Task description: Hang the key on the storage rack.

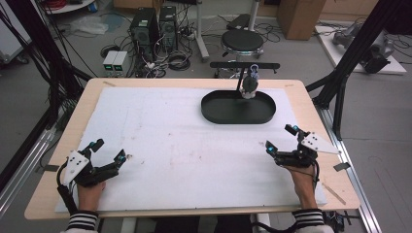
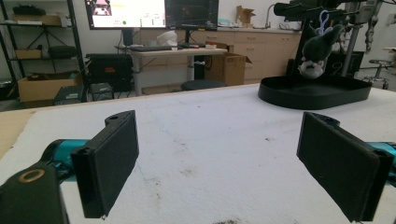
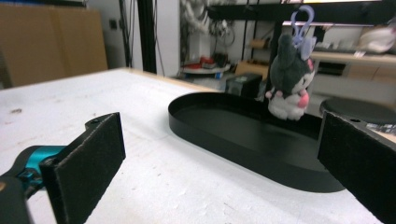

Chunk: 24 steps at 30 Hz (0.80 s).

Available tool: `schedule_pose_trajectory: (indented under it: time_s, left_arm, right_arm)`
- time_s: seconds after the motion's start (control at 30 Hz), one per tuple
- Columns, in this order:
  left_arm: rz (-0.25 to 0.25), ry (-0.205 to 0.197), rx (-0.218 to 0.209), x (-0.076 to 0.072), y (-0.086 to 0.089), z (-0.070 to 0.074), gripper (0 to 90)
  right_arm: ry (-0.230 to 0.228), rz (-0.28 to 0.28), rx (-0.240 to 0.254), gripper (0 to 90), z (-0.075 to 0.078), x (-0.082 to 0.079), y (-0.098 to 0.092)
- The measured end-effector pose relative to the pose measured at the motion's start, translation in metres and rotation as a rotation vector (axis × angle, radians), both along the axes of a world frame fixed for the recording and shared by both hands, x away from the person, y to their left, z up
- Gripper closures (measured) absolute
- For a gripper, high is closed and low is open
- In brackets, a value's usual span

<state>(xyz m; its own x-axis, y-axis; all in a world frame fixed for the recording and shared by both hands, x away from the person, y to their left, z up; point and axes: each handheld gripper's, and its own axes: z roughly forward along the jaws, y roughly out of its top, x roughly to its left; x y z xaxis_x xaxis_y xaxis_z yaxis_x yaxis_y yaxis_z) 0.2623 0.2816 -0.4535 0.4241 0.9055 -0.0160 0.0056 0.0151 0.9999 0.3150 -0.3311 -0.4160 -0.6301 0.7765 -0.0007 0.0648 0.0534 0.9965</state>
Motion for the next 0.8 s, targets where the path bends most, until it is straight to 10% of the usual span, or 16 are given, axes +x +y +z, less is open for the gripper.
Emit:
schedule_pose_trajectory:
  time_s: [0.43,0.8]
  left_arm:
    - [0.001,-0.003,0.001,0.0,0.0,0.0,13.3]
    - [0.0,-0.005,-0.006,-0.001,0.0,0.0,13.3]
  right_arm:
    - [-0.026,-0.019,0.043,0.4,-0.036,-0.012,-0.007]
    - [-0.041,-0.016,0.039,0.4,-0.037,-0.014,-0.007]
